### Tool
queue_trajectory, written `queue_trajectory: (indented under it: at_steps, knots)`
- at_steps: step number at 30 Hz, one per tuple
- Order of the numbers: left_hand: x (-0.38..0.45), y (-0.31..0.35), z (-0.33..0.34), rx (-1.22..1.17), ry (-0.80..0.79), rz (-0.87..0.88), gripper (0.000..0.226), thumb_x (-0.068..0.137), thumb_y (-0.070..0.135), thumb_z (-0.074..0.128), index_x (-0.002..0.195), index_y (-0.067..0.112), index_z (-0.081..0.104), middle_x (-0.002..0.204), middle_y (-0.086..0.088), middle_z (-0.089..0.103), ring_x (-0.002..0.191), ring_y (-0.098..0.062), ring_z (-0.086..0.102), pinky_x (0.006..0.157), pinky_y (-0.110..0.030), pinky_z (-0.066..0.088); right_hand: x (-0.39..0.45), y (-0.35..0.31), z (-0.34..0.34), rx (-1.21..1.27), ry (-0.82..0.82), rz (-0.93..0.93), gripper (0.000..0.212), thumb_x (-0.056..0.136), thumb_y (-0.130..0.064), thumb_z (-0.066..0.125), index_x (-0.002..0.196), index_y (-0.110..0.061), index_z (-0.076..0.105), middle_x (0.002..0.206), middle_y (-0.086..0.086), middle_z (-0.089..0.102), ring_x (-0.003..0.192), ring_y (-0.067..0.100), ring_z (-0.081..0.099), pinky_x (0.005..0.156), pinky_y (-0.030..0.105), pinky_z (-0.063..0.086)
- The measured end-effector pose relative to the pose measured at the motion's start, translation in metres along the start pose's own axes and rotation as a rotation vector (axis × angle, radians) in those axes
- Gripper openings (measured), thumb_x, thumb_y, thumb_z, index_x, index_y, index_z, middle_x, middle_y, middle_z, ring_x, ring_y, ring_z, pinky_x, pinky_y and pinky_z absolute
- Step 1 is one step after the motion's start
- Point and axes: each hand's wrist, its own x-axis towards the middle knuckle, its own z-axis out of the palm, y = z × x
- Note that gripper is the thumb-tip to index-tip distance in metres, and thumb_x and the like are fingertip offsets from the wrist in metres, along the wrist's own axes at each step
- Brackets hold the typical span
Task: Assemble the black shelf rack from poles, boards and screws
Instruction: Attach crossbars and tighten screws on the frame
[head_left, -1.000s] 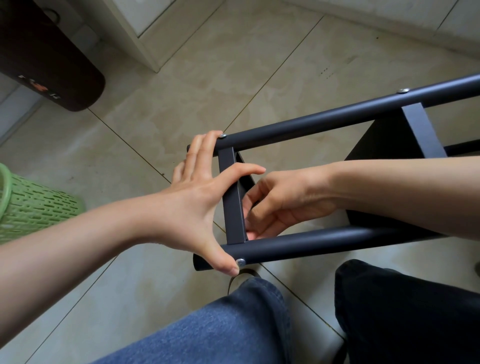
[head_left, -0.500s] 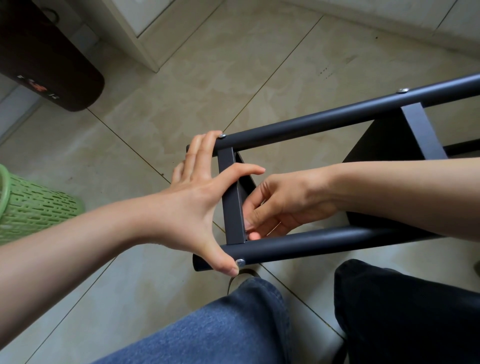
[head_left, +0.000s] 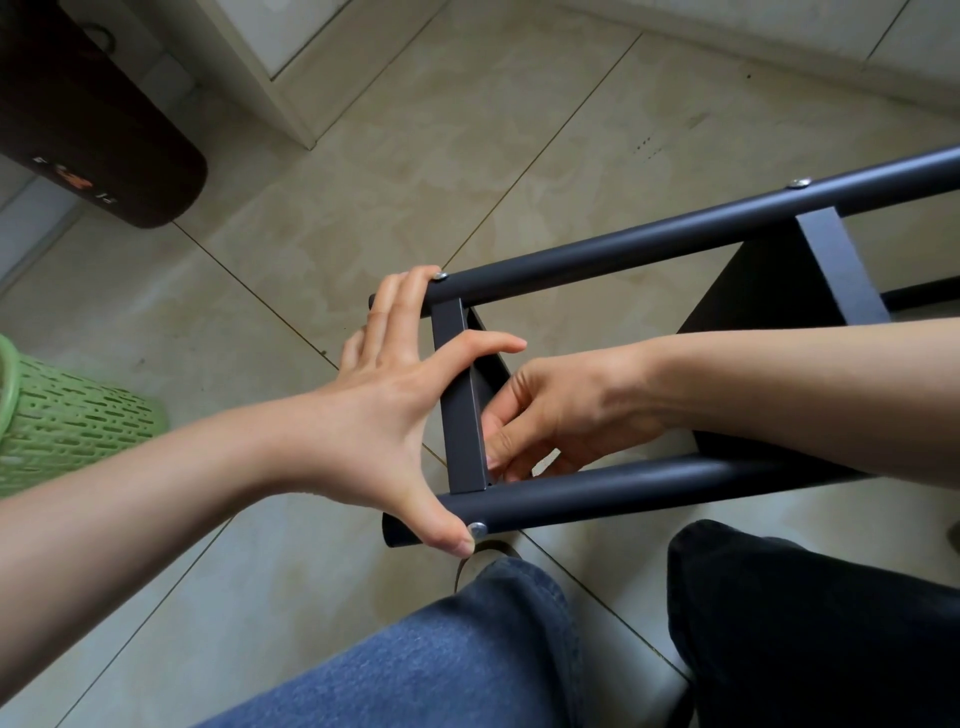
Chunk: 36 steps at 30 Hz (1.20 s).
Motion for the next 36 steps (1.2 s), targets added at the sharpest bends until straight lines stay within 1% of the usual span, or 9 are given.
queue_trajectory:
  at_steps: [3, 5, 9, 11, 18, 22, 28, 31, 36]
  knots:
    - [0.0000, -0.0007, 0.0006, 0.013, 0.008, 0.008, 0.125, 0.026, 0.080, 0.068, 0.134, 0.071, 0.005, 0.150, 0.012, -0.043, 0.133, -0.014, -0.053, 0.120, -0.058, -0.005, 0.0009, 0.0003, 0.0003, 0.002, -0.001, 0.018, 0.016, 0.094, -0.009, 0.061, 0.079, -0.010, 0.067, 0.075, 0.004, 0.067, 0.068, 0.014, 0.062, 0.060, 0.022, 0.055]
    - [0.0003, -0.0012, 0.0012, 0.006, 0.012, 0.011, 0.125, 0.027, 0.080, 0.069, 0.134, 0.071, 0.005, 0.150, 0.012, -0.043, 0.132, -0.014, -0.054, 0.120, -0.056, -0.007, 0.0006, 0.0000, -0.0002, -0.012, -0.009, 0.027, 0.018, 0.094, -0.010, 0.062, 0.076, -0.012, 0.067, 0.073, 0.003, 0.067, 0.067, 0.014, 0.062, 0.058, 0.022, 0.054]
    - [0.0010, -0.0013, 0.0015, 0.010, 0.015, 0.012, 0.125, 0.026, 0.080, 0.068, 0.134, 0.071, 0.006, 0.150, 0.012, -0.042, 0.133, -0.014, -0.053, 0.120, -0.058, -0.005, -0.0004, -0.0012, -0.0024, -0.015, -0.043, 0.037, 0.032, 0.093, -0.007, 0.062, 0.065, -0.018, 0.072, 0.069, 0.002, 0.068, 0.064, 0.012, 0.063, 0.058, 0.023, 0.054]
    - [0.0007, -0.0007, 0.0015, 0.004, 0.009, 0.008, 0.125, 0.026, 0.080, 0.068, 0.134, 0.071, 0.006, 0.149, 0.014, -0.043, 0.132, -0.013, -0.054, 0.120, -0.057, -0.006, -0.0002, -0.0017, -0.0028, -0.021, -0.055, 0.041, 0.035, 0.092, -0.006, 0.062, 0.062, -0.020, 0.073, 0.067, 0.002, 0.068, 0.063, 0.011, 0.063, 0.058, 0.023, 0.054]
    - [-0.0005, 0.0012, -0.0006, 0.001, -0.002, -0.003, 0.123, 0.026, 0.079, 0.067, 0.132, 0.072, 0.004, 0.149, 0.014, -0.044, 0.132, -0.012, -0.054, 0.120, -0.054, -0.008, 0.0008, 0.0001, -0.0023, 0.019, -0.038, 0.038, 0.029, 0.089, -0.005, 0.064, 0.064, -0.015, 0.072, 0.067, 0.002, 0.068, 0.059, 0.010, 0.063, 0.056, 0.020, 0.053]
    - [-0.0010, 0.0016, -0.0003, -0.004, 0.000, -0.004, 0.124, 0.027, 0.078, 0.067, 0.133, 0.071, 0.005, 0.150, 0.013, -0.043, 0.133, -0.013, -0.053, 0.120, -0.054, -0.007, 0.0008, -0.0010, -0.0022, -0.003, -0.001, 0.011, 0.024, 0.088, -0.002, 0.066, 0.067, -0.013, 0.071, 0.068, 0.002, 0.067, 0.062, 0.010, 0.055, 0.061, 0.020, 0.049]
    - [-0.0007, 0.0010, -0.0006, -0.012, -0.008, -0.007, 0.124, 0.027, 0.078, 0.068, 0.135, 0.072, 0.007, 0.149, 0.014, -0.044, 0.133, -0.013, -0.053, 0.120, -0.059, -0.004, -0.0001, -0.0018, -0.0018, -0.014, -0.015, 0.037, 0.023, 0.087, -0.004, 0.067, 0.066, -0.014, 0.073, 0.064, 0.000, 0.066, 0.059, 0.008, 0.056, 0.056, 0.018, 0.051]
    - [-0.0010, 0.0009, -0.0004, -0.004, -0.004, -0.006, 0.124, 0.027, 0.079, 0.068, 0.135, 0.070, 0.007, 0.150, 0.012, -0.043, 0.133, -0.014, -0.053, 0.121, -0.060, -0.002, -0.0003, -0.0016, -0.0017, -0.035, -0.019, 0.014, 0.025, 0.087, -0.003, 0.067, 0.066, -0.015, 0.073, 0.066, 0.000, 0.066, 0.061, 0.009, 0.055, 0.060, 0.019, 0.050]
    - [-0.0001, 0.0003, 0.0003, 0.001, -0.006, -0.003, 0.125, 0.027, 0.079, 0.068, 0.135, 0.070, 0.007, 0.150, 0.013, -0.043, 0.132, -0.013, -0.053, 0.120, -0.061, -0.002, -0.0011, -0.0036, -0.0032, -0.078, -0.012, 0.004, 0.028, 0.086, -0.002, 0.068, 0.064, -0.017, 0.074, 0.065, 0.000, 0.064, 0.064, 0.010, 0.050, 0.066, 0.025, 0.045]
